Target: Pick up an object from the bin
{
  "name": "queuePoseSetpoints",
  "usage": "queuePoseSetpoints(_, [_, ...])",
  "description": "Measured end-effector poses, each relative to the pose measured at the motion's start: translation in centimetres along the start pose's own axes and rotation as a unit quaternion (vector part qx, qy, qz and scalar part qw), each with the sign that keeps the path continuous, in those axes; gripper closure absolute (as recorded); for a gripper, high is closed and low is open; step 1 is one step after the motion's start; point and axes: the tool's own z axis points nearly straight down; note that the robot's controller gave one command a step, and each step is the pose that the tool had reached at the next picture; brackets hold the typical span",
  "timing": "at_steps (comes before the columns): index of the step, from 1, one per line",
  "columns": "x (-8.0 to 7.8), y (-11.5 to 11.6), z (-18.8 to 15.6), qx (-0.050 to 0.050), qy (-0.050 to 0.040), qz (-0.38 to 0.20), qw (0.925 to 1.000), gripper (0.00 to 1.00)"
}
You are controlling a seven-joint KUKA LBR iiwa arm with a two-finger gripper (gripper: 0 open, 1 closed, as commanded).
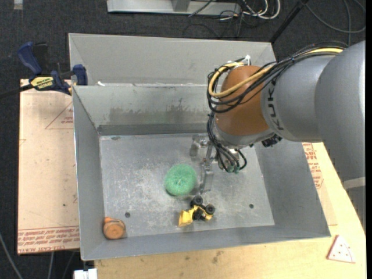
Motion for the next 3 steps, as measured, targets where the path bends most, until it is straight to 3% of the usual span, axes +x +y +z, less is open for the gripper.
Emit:
queuePoseSetpoints(1, [1.21,2.71,1.24,0.000,0.0001,-0.123,0.9924,0.00])
queuePoseSetpoints(2, [0.31,2.98,1.71,0.000,-0.0006,-0.037,0.9993,1.00])
queuePoseSetpoints(3, [0.31,2.99,1.71,0.000,-0.0006,-0.037,0.9993,1.00])
